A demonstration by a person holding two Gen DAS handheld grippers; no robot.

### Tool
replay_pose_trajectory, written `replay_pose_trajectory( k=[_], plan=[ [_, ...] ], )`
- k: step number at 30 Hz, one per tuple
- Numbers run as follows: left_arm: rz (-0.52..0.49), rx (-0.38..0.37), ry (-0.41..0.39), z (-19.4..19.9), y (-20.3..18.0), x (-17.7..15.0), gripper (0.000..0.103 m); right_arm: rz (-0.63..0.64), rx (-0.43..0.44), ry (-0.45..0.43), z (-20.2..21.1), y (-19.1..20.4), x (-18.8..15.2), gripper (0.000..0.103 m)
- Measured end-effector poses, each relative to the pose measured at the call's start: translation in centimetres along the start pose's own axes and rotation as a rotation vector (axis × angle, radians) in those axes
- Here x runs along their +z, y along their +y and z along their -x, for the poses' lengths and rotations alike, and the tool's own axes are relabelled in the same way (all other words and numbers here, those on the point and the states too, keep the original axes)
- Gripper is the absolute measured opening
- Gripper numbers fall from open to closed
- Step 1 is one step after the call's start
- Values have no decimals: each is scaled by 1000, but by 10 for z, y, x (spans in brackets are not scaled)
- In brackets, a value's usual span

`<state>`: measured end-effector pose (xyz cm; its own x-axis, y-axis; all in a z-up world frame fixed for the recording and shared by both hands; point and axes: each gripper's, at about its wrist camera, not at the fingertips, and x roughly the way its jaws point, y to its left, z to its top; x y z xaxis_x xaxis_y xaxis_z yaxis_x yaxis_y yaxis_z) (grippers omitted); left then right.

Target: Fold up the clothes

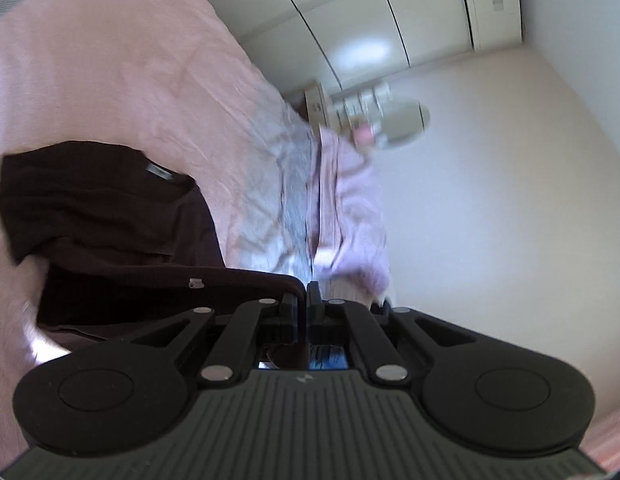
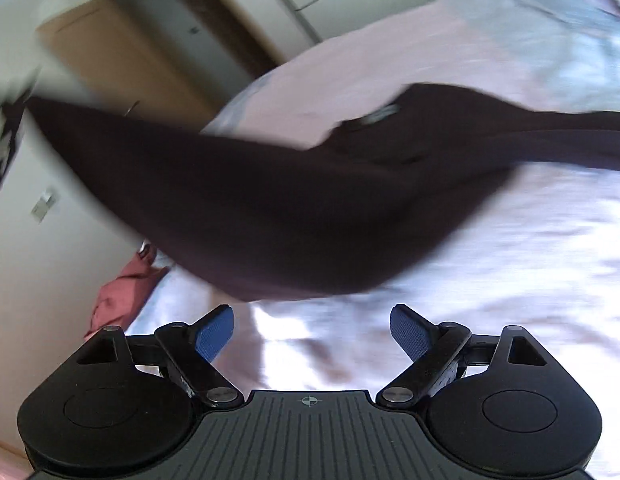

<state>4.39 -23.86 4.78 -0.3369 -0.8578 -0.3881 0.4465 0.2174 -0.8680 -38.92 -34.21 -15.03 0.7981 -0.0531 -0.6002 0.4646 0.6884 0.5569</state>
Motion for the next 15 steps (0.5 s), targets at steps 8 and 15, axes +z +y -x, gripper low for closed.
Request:
replay_pose_trajectory(
  k=[8,15],
  plan=[
    [-138,-48,144,-59,-25,50,1,9,-253,-79,-111,83,-6,88],
    [-140,-114,235,-71,-26,54,1,-389,-178,-194,-142,85,-12,88]
  ],
)
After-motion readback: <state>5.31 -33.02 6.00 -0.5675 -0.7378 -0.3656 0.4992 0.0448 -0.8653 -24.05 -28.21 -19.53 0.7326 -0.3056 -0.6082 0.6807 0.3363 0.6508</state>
